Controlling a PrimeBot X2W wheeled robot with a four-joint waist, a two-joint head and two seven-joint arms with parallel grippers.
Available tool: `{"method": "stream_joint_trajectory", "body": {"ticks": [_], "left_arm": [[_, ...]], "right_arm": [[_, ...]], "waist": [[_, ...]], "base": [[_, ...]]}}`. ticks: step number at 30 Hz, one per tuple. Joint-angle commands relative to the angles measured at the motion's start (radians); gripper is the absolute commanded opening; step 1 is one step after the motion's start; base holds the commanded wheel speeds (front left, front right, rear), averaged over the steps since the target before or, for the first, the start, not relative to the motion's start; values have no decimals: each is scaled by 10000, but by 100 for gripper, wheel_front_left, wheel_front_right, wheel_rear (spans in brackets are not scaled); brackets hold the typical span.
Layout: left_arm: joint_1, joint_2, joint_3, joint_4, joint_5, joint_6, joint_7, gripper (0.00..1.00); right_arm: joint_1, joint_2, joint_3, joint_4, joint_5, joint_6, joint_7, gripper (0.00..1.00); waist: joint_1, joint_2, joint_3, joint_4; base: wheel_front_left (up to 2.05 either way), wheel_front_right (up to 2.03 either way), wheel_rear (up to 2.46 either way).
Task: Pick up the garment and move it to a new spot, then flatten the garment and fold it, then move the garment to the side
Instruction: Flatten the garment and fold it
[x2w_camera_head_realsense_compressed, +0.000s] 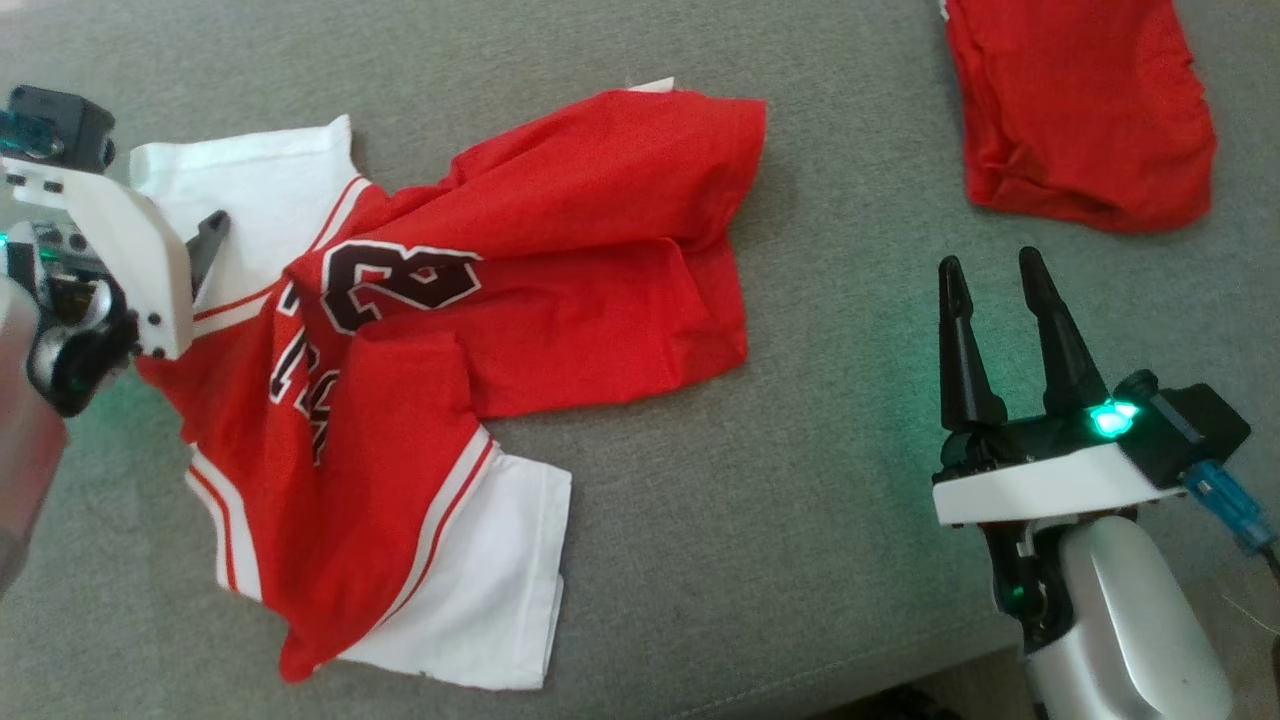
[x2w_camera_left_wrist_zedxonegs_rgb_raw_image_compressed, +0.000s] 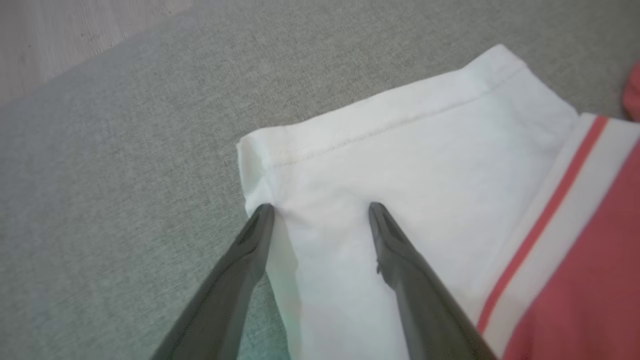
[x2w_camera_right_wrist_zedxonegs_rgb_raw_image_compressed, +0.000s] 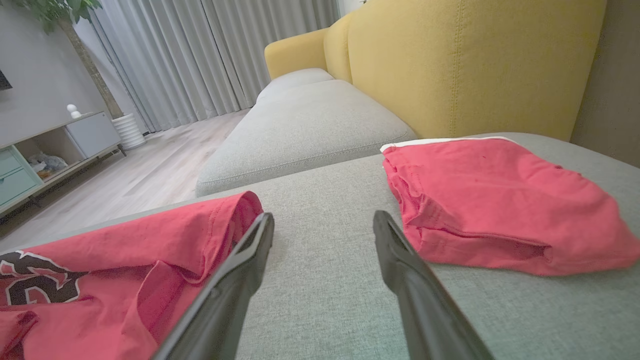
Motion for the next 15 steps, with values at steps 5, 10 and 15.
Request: {"method": "stream_joint_trajectory", "body": {"ticks": [5,10,15], "left_arm": [[-303,641,-64,4,-276,-50,825,49],[-436,911,-143,-180,-336,-54,617,0],[-1078,1110,56,-48,450,377,-1170,0]], "right_arm": [[-230,-29,250,-348,102,-7,-107,100],[-252,-29,280,-381,151,-7,-107,100],[-321,-29,340,-404,212,-7,-107,100]], "waist": [[-1,0,50,-172],[-1,0,90,-301],[-1,0,214,-424]], "base": [[0,0,0],[0,0,0],[0,0,0]]}}
